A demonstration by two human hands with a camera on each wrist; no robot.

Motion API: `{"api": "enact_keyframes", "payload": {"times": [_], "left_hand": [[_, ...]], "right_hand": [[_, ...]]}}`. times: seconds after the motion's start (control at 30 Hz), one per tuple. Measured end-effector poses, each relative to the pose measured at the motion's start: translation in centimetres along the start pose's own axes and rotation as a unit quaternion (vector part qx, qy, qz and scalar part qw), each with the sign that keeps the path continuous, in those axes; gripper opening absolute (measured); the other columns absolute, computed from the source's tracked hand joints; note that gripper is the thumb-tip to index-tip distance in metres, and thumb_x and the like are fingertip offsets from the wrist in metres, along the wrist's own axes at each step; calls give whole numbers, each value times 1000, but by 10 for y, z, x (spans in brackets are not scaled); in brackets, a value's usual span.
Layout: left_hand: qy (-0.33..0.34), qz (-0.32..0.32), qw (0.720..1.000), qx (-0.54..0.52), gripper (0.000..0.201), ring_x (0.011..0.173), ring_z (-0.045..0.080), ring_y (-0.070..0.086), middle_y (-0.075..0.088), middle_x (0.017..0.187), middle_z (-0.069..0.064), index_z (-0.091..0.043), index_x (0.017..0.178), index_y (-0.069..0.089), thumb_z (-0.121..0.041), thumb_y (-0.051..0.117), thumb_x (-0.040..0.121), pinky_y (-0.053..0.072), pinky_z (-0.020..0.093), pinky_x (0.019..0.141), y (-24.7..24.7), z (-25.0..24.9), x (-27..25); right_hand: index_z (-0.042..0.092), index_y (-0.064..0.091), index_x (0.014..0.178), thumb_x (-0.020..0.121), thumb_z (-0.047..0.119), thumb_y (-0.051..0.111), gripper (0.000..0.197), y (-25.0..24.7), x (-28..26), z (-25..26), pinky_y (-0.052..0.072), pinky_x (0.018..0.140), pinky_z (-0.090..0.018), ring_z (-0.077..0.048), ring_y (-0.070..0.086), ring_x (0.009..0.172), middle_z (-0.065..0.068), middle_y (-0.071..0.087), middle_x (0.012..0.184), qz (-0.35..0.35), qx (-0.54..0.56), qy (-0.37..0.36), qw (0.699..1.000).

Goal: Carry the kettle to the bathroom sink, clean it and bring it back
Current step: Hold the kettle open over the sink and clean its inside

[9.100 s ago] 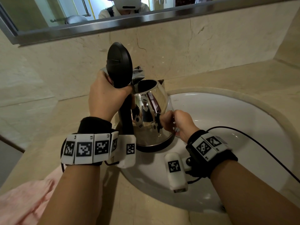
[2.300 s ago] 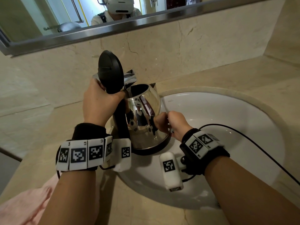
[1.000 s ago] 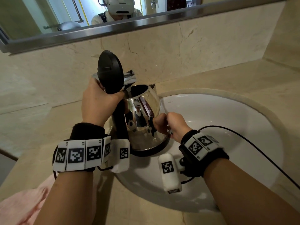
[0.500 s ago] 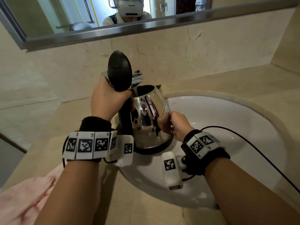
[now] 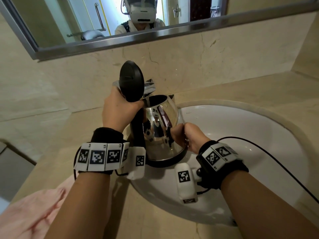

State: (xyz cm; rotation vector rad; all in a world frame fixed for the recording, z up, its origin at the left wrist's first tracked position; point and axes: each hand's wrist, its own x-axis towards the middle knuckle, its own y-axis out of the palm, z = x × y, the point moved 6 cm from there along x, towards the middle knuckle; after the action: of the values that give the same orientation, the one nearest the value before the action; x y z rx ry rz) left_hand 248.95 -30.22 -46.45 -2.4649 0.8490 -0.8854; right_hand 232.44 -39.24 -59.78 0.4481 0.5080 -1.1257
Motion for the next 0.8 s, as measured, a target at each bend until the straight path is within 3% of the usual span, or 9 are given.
{"api": "enact_keyframes", "payload": {"times": [0.1,0.17,0.23,0.33,0.43,0.5,0.63,0.73,0.8], "left_hand": [[-2,1,1000,3,44,87,20,59,49,82,-14,-13,108,51,-24,72,72,55,39,72,0,-1,0],[-1,3,1000,2,42,88,19,59,49,82,-14,-14,107,50,-23,72,72,54,38,72,0,-2,-1],[-1,4,1000,0,42,88,19,59,49,83,-15,-15,106,50,-24,72,72,55,40,73,-1,-2,-1],[-7,6,1000,-3,43,89,20,60,49,84,-14,-14,108,50,-23,72,72,56,42,75,0,-1,-1],[-6,5,1000,-5,44,88,19,59,49,84,-14,-14,109,50,-24,72,72,56,41,75,0,-1,-1],[-4,2,1000,-4,43,88,19,59,49,83,-13,-14,107,50,-24,72,72,55,38,73,0,-1,-1],[0,2,1000,-6,41,87,19,58,48,82,-13,-14,107,50,-23,72,73,54,38,72,0,-2,-2],[0,5,1000,-9,38,86,19,57,48,82,-14,-15,103,48,-22,72,74,54,37,72,1,-1,-2],[-1,5,1000,-9,37,86,19,58,49,82,-13,-15,102,48,-22,71,74,53,36,70,1,-1,-2]], "right_hand": [[-2,47,129,100,9,32,34,1,-2,0,44,89,-26,-29,51,109,-17,49,114,17,1,4,1000],[-6,40,137,98,8,32,42,-3,0,-2,41,100,-30,-29,46,118,-17,43,113,7,8,-7,1000],[-3,46,129,96,7,34,37,-1,-1,-3,39,105,-36,-30,48,114,-17,48,110,0,22,-19,1000],[4,48,118,96,7,33,27,0,-1,-4,44,79,-29,-26,46,105,-16,51,98,-7,61,-13,998],[1,47,120,99,6,29,28,-2,-2,-3,37,75,-27,-25,47,112,-11,47,103,-7,54,-14,998],[3,46,110,98,8,30,20,-2,-6,-4,38,66,-27,-25,49,98,-11,49,91,-3,31,-3,1000],[2,46,102,100,10,32,17,-2,-10,-2,32,89,-26,-21,42,107,-15,45,115,-7,12,11,1000],[-3,38,137,103,11,28,38,1,-15,1,34,105,-30,-26,43,128,-16,40,140,11,-1,-11,1000],[-6,34,143,102,11,26,45,0,-15,1,47,74,-35,-24,57,86,-16,47,117,22,-5,-45,999]]}}
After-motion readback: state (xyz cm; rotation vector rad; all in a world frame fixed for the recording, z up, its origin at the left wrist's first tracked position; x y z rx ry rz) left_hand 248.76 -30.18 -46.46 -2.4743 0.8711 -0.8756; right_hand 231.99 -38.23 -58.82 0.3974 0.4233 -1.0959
